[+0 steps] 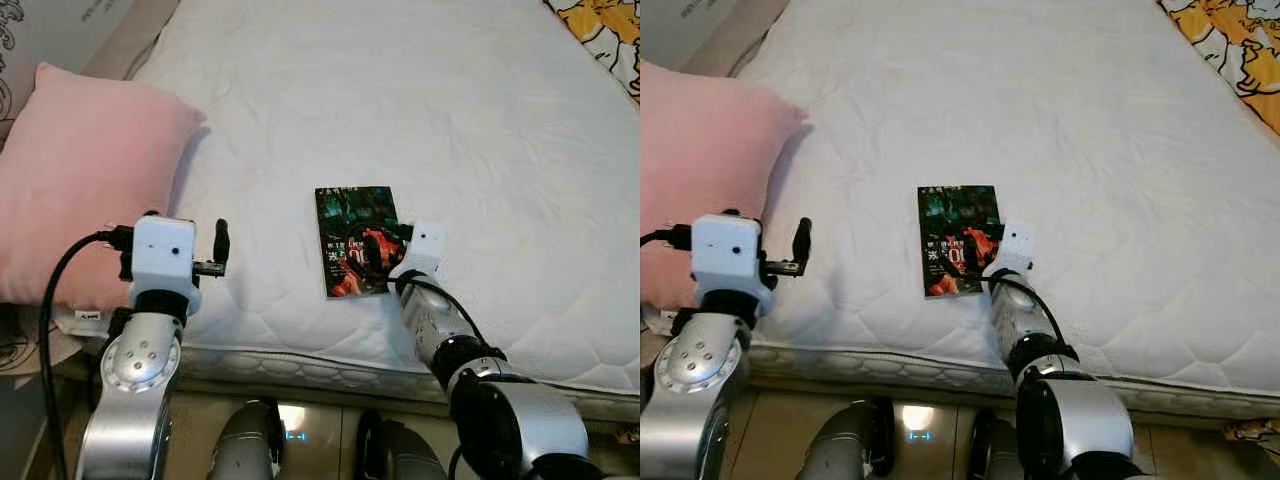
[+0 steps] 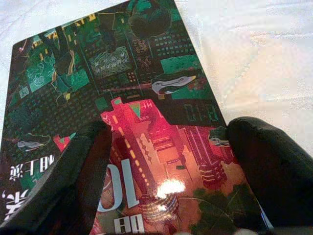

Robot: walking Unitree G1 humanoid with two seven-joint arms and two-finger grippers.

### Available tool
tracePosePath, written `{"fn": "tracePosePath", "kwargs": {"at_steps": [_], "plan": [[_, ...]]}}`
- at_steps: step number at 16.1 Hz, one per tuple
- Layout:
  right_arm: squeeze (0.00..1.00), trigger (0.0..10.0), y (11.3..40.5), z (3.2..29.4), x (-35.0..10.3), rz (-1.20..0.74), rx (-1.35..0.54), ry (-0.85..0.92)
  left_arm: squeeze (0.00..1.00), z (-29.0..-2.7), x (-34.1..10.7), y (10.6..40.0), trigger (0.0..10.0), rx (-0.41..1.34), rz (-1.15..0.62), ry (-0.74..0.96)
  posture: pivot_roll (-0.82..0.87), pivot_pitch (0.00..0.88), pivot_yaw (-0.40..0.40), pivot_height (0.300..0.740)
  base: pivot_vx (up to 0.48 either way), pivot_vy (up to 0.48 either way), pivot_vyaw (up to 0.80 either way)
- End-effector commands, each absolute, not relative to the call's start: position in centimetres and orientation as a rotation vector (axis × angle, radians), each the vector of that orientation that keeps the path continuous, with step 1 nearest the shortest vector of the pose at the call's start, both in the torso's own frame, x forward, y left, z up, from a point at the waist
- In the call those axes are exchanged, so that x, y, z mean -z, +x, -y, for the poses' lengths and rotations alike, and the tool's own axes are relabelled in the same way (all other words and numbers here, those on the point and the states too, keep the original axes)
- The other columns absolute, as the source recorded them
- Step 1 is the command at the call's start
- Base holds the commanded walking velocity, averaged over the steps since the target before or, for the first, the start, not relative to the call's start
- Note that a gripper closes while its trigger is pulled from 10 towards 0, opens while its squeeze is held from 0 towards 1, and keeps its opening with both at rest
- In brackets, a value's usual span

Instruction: Clean up the room

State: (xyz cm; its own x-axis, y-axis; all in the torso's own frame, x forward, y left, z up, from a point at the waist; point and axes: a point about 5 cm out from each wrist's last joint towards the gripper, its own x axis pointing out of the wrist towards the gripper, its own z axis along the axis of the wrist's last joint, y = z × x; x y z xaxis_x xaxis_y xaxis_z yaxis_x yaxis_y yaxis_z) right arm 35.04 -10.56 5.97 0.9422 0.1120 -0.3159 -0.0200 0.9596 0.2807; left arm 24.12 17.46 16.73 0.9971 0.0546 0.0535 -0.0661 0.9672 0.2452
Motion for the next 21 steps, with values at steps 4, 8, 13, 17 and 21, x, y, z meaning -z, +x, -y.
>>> {"fn": "tracePosePath", "kwargs": {"at_steps": [4, 8, 13, 17, 21], "plan": [[0.0, 10.0, 34.3, 9.5, -4.7, -0.432, -0.065, 0.348, 0.0, -17.4, -17.0, 23.8, 10.0, -0.057, 0.049, 0.26, 0.34, 0.255, -0.039, 0.736, 0.0, 0.0, 0.0], [0.0, 3.7, 33.9, 8.7, -4.3, -0.464, -0.075, 0.323, 0.0, -17.2, -17.0, 23.9, 10.0, -0.039, 0.046, 0.264, 0.33, 0.262, -0.028, 0.736, 0.0, 0.0, 0.0], [0.0, 0.0, 34.9, 8.6, -5.6, -0.437, -0.092, 0.277, 0.0, -17.3, -17.2, 23.7, 10.0, -0.036, 0.045, 0.272, 0.35, 0.263, -0.028, 0.736, 0.0, 0.0, 0.0], [0.0, 0.0, 35.0, 8.4, -5.8, -0.444, -0.109, 0.26, 0.0, -17.3, -17.1, 23.5, 10.0, -0.039, 0.04, 0.272, 0.35, 0.272, -0.03, 0.736, 0.0, 0.0, 0.0], [0.0, 0.0, 35.6, 7.3, -6.9, -0.42, -0.134, 0.244, 0.0, -17.3, -17.0, 23.4, 10.0, -0.038, 0.028, 0.278, 0.36, 0.276, -0.029, 0.736, 0.0, 0.0, 0.0]]}}
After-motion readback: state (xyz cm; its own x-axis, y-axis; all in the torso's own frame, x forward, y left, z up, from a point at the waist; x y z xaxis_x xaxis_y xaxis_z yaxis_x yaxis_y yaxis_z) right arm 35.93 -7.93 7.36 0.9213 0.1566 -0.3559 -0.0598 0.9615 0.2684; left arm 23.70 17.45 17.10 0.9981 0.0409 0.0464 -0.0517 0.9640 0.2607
